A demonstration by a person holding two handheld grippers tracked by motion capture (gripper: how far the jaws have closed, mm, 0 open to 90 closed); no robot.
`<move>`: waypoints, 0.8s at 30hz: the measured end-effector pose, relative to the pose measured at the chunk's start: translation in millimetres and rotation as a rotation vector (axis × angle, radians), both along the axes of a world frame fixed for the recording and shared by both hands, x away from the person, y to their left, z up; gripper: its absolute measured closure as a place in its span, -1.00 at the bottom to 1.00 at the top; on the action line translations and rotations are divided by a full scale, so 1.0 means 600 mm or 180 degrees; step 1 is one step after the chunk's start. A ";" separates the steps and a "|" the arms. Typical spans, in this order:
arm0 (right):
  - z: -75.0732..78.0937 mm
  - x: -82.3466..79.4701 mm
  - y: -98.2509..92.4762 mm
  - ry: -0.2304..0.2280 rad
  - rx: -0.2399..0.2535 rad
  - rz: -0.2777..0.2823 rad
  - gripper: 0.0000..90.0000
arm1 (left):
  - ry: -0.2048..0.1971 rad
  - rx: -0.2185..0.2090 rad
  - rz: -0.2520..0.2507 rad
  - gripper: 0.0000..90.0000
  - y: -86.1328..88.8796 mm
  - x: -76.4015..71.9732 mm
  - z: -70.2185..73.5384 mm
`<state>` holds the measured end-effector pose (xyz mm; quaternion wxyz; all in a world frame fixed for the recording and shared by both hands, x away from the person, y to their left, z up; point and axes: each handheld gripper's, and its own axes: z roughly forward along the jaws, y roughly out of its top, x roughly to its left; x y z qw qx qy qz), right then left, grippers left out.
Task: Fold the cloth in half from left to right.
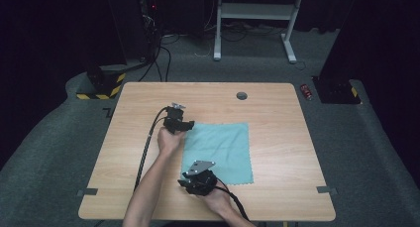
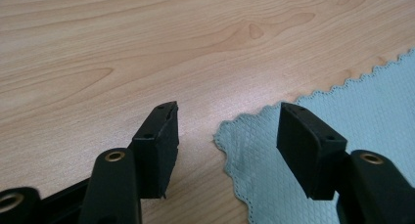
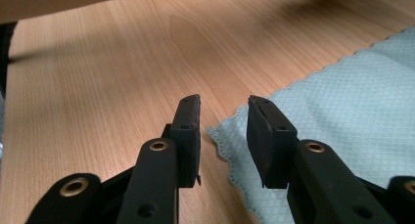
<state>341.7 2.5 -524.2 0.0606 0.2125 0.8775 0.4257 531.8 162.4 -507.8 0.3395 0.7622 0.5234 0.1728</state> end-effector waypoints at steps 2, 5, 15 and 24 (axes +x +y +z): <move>0.000 0.000 0.003 -0.0008 -0.0016 0.0017 0.48 | -0.0006 -0.0041 0.0048 -0.07 0.002 0.003 -0.001; 0.000 -0.003 0.007 -0.0047 -0.0081 0.0031 0.51 | -0.0015 -0.0056 0.0097 -0.06 0.003 0.007 -0.004; -0.002 -0.006 0.012 -0.0125 -0.0223 0.0046 0.68 | -0.0049 0.0092 0.0085 0.08 -0.006 0.008 -0.015; -0.001 -0.008 0.014 -0.0226 -0.0291 0.0030 0.84 | -0.0087 0.0234 -0.0037 0.51 -0.013 0.001 -0.013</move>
